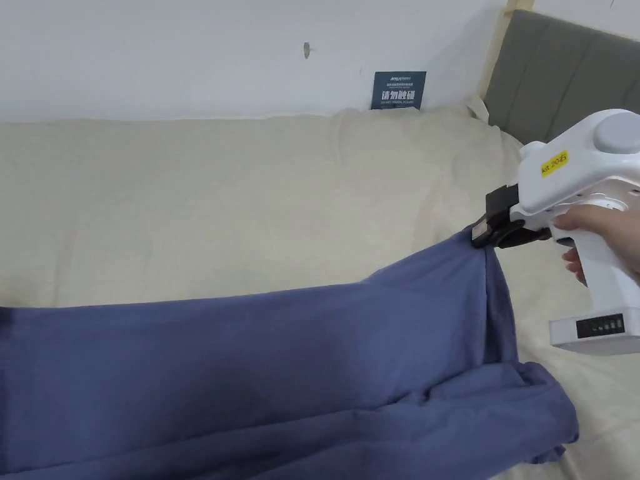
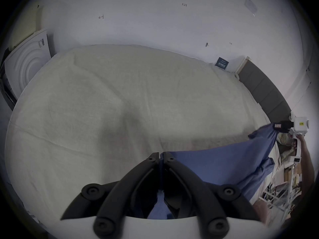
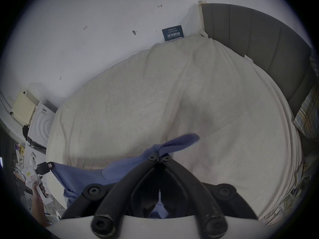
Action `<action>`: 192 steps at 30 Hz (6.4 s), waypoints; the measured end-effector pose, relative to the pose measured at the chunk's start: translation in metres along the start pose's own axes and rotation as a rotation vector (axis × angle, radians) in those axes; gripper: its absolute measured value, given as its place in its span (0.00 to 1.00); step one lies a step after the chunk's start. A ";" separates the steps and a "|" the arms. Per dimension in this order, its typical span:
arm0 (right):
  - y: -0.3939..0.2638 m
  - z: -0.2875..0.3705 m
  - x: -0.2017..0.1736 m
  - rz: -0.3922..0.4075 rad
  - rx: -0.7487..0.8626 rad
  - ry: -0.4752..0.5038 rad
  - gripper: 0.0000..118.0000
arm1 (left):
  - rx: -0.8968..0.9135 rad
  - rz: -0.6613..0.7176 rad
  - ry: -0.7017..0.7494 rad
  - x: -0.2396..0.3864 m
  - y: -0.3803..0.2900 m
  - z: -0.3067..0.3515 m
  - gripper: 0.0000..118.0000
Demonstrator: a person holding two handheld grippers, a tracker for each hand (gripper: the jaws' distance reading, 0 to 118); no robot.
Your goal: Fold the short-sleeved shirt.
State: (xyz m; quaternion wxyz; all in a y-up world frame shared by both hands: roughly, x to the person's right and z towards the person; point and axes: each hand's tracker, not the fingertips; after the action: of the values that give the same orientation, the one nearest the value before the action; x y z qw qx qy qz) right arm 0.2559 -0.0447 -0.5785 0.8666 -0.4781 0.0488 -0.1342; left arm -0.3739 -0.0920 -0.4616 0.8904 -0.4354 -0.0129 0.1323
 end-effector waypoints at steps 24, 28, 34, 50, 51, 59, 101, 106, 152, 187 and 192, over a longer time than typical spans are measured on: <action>-0.217 0.027 0.068 0.186 0.050 -0.226 0.36 | -0.069 -0.011 0.021 -0.016 -0.213 0.076 0.69; -0.210 0.101 0.045 0.192 0.258 -0.091 0.85 | 0.221 -0.346 0.329 -0.018 -0.180 0.156 1.00; -0.249 0.184 -0.029 0.204 0.646 0.160 0.84 | 0.496 -0.378 0.271 0.026 -0.186 0.224 0.96; -0.309 0.169 -0.064 0.298 0.914 0.070 0.00 | 0.707 -0.134 0.134 0.065 -0.213 0.215 0.00; -0.308 0.172 -0.065 0.303 0.903 0.077 0.00 | 0.542 -0.102 0.074 0.052 -0.191 0.207 0.00; -0.305 0.167 -0.076 0.348 0.774 0.129 0.00 | -0.292 0.368 -0.465 -0.083 -0.166 0.076 0.48; -0.297 0.127 -0.094 0.316 0.459 0.349 0.00 | -0.407 -0.062 -0.020 0.052 -0.118 0.072 0.08; -0.295 0.126 -0.083 0.265 0.412 0.351 0.00 | -0.423 -0.048 -0.318 0.138 -0.110 0.019 0.96; -0.294 0.116 -0.120 0.334 0.372 0.375 0.00 | -0.309 0.288 -0.506 -0.073 -0.170 0.024 1.00; -0.281 0.108 -0.095 0.218 0.279 0.437 0.00 | -0.315 -0.116 0.289 0.016 -0.112 0.111 0.11; -0.284 0.109 -0.080 0.177 0.295 0.464 0.00 | -0.382 -0.064 -0.024 0.090 -0.099 0.062 0.11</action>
State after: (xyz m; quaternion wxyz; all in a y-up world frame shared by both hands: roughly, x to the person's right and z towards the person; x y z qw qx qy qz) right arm 0.1495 -0.0775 -0.2846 0.9009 -0.2971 0.2674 -0.1693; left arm -0.2729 -0.0803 -0.3544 0.7952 -0.5941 -0.0620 0.1044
